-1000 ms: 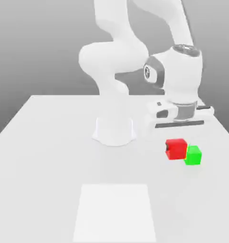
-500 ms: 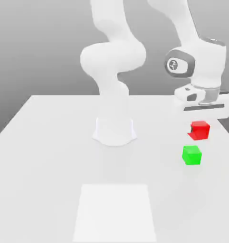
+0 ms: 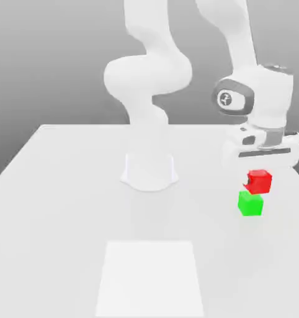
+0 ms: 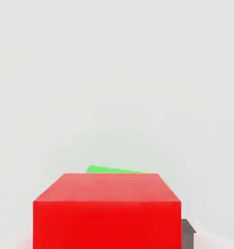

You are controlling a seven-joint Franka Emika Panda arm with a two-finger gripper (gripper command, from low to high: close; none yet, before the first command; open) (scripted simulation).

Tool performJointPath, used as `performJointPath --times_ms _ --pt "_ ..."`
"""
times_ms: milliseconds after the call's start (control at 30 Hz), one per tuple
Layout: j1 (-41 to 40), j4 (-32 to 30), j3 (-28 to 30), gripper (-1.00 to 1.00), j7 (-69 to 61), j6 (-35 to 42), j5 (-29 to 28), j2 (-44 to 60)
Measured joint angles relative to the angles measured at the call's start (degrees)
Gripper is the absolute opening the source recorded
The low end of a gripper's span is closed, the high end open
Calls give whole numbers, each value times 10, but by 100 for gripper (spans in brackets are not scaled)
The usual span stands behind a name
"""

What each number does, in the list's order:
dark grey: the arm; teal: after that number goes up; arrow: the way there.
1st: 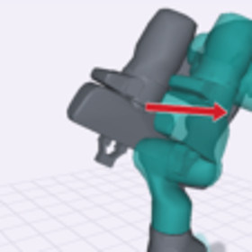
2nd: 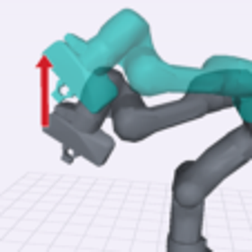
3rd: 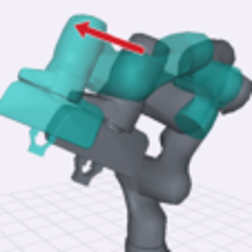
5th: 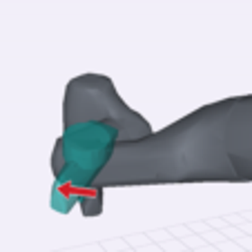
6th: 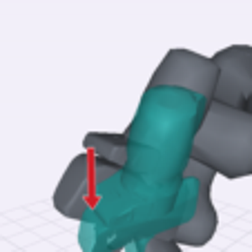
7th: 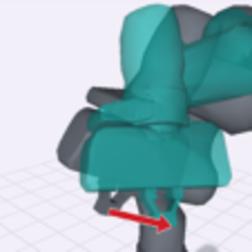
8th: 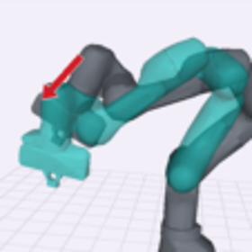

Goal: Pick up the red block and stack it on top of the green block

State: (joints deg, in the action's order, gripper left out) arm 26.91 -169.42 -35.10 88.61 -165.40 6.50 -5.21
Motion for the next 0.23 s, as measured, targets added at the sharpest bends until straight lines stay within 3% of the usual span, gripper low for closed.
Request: performJointPath --times_ms 233 --pt "-21 -1 -1 -100 47 -37 -66 46"
